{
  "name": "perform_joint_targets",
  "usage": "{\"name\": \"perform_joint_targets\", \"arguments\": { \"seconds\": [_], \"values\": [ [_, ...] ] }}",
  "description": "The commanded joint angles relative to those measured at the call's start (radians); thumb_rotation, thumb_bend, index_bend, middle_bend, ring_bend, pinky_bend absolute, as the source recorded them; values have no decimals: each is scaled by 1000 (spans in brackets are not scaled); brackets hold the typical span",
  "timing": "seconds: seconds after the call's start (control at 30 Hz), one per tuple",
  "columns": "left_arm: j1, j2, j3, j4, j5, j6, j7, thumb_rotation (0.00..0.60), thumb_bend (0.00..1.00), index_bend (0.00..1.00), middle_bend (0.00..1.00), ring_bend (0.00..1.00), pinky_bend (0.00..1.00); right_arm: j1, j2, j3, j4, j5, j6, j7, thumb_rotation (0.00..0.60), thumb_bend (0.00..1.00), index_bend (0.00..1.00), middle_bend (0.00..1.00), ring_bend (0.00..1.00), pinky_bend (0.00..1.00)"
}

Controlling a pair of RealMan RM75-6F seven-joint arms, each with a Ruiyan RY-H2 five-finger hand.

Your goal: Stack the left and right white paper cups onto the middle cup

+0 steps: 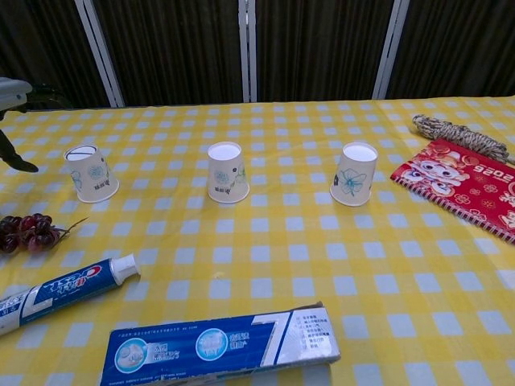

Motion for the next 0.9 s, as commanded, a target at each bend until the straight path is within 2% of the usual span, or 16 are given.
{"name": "perform_joint_targets", "arguments": {
  "seconds": [0.03,0.33,0.57,0.7,0.8,0.9],
  "values": [
    [-34,-32,1,27,-29,-24,29,600,54,153,0,50,201,0,1,4,6,9,-6,12,600,84,221,0,0,0],
    [-94,-101,11,76,-90,-49,68,600,56,213,4,84,221,-1,6,10,13,20,-11,33,600,84,225,0,0,0],
    [-106,-146,31,133,-114,-33,69,600,71,338,95,165,299,-5,12,11,10,24,-10,45,600,84,231,0,0,0],
    [-110,-161,38,163,-118,-21,62,600,165,373,127,194,326,-7,14,14,10,26,-8,47,600,84,232,0,0,0],
    [-112,-171,39,180,-116,-9,52,600,166,394,144,211,347,-6,13,12,9,27,-13,48,600,84,236,0,0,0],
    [-111,-186,40,194,-94,15,25,600,213,439,180,242,383,-5,14,11,8,23,-14,55,600,83,239,0,0,0]
  ]
}}
